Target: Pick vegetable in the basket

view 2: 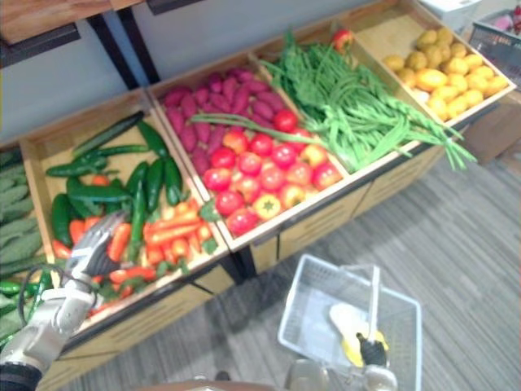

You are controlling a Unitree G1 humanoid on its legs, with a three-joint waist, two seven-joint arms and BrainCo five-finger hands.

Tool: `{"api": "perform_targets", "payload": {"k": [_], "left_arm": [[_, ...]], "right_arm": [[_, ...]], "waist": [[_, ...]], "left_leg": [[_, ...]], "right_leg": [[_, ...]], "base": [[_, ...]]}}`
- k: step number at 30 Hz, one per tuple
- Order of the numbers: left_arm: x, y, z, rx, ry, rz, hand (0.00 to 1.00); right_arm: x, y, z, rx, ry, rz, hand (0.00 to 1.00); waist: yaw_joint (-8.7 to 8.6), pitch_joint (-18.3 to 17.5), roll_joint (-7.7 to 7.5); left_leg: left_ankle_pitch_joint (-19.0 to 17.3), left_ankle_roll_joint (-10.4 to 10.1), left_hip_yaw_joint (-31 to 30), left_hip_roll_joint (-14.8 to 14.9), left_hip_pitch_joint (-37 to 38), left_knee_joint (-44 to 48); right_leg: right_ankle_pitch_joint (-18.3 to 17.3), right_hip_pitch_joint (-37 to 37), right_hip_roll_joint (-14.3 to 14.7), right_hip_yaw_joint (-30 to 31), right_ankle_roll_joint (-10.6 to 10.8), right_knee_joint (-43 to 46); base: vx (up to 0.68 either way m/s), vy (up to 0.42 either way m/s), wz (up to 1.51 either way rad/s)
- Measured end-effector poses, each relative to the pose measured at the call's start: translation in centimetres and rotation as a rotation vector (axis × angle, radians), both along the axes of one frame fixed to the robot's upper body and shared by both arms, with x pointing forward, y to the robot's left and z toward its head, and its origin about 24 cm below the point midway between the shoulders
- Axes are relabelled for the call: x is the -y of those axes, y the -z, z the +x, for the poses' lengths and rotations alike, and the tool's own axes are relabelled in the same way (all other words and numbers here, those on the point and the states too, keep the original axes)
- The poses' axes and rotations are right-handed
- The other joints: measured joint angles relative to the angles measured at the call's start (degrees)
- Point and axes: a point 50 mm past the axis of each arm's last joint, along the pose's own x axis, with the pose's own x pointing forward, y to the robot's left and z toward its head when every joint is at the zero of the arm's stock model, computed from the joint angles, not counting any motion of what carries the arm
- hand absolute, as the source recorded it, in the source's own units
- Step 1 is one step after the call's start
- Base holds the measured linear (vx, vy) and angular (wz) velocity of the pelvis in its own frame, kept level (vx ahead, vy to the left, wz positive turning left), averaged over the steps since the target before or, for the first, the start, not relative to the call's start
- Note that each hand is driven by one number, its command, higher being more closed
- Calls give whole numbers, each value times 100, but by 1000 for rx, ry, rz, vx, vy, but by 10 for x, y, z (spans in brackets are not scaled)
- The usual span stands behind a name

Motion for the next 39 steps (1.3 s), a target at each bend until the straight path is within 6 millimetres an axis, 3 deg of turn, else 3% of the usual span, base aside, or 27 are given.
{"api": "perform_targets", "payload": {"k": [11, 33, 39], "left_arm": [[5, 12, 2, -66, 21, 13, 0], [-5, -5, 37, 4, -74, 45, 0], [-4, -4, 37, 3, -69, 43, 0]], "right_arm": [[1, -2, 2, 12, -16, -12, 100], [2, -8, 14, 46, -47, -42, 100], [2, -9, 18, 54, -55, -45, 100]], "waist": [[1, 58, 6], [-10, 275, 0], [-6, 352, -31]], "left_leg": [[3, -2, 4, -17, -100, 51], [9, -1, 157, -109, -359, 282], [9, -1, 161, -113, -402, 316]], "right_leg": [[1, -71, -25, -1, 2, 18], [30, -346, -108, 226, 6, 21], [30, -398, -102, 247, 6, 22]], "base": [[-17, -41, 0], [-14, -41, -5], [-30, -51, -1]]}}
